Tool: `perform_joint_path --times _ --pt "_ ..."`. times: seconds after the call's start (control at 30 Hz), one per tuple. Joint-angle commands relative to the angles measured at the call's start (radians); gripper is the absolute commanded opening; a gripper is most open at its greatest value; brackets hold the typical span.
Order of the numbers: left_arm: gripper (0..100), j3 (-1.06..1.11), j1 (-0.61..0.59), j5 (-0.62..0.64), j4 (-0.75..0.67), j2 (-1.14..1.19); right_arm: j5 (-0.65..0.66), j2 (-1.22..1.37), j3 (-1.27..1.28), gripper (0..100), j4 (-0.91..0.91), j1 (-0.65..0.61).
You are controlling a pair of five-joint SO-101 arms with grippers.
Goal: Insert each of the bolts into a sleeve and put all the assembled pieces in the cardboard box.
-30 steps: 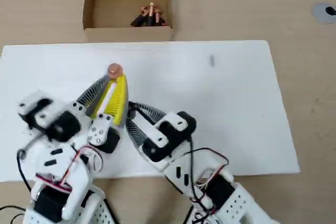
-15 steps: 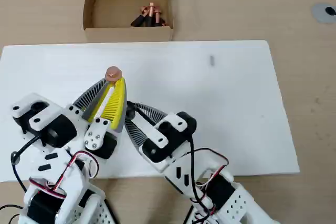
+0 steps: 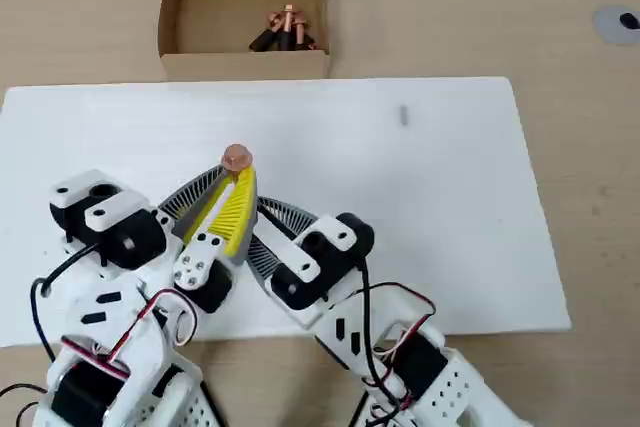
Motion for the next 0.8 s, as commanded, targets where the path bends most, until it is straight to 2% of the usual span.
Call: perform_joint_path --times 0.0,0.3,0.77 --pt "0 -0.055 0.011 0.002 -0.002 -0.004 -0.009 -0.099 -0.002 0.9 -0.017 -0.015" --pt "0 -0.057 -0.077 0.0 -0.157 -0.004 -0.009 -0.102 -0.002 0.9 0.025 -0.015" --pt "0 0.04 -0.072 0.006 -0.158 -0.004 -0.009 -0.107 -0.002 0.9 0.018 -0.015"
